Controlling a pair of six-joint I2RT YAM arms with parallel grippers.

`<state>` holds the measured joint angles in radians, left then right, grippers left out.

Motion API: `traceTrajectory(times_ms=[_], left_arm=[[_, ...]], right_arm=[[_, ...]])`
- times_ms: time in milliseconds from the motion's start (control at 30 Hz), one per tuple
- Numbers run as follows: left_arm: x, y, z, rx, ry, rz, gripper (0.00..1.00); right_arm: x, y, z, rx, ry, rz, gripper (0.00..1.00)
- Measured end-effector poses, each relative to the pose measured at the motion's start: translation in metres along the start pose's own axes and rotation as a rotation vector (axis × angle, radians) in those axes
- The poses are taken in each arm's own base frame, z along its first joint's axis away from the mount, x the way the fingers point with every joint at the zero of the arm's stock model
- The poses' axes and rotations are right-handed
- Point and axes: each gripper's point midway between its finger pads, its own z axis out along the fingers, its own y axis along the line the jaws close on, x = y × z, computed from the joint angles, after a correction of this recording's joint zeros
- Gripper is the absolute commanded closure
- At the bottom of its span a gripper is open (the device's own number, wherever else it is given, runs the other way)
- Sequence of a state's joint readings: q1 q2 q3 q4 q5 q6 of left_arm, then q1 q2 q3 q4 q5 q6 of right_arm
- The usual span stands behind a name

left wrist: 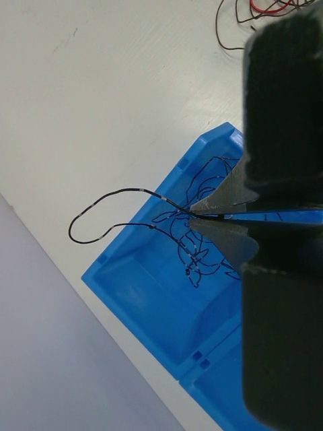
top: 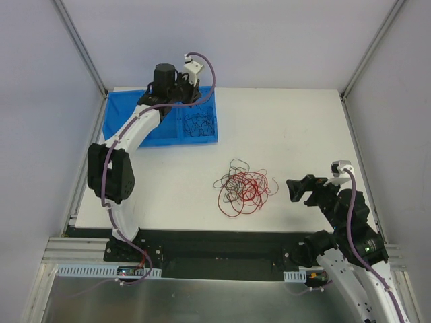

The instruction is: Untangle the cables

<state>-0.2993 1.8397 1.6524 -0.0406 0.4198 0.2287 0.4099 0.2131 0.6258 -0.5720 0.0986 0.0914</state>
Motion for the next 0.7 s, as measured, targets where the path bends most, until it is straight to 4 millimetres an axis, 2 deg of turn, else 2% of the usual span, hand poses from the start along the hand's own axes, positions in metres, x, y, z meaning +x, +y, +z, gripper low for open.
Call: traceTrajectory(times_ms=[233,467,600,700], left_arm=[[0.031,0.008,0.024,0.022,0.035,-0.055,1.0],[0.046,0.037,0.037,-0.017,0.004,-0.188,1.0],[0.074,0.051,0.047,-0.037,0.031,-0.296,1.0],[0.094,0.055,0.053,-0.039,0.063,-0.355,1.0]], right_arm=[[0.0,-0.001,0.0,0.003,0.001,0.0,0.07],[0.001,-0.001,0.0,0.002,0.001,0.0,0.07],[0.001,-0.001,0.0,0.003,0.001,-0.001,0.07],[0.001,-0.001,0.0,0.003,0.001,-0.001,0.07]])
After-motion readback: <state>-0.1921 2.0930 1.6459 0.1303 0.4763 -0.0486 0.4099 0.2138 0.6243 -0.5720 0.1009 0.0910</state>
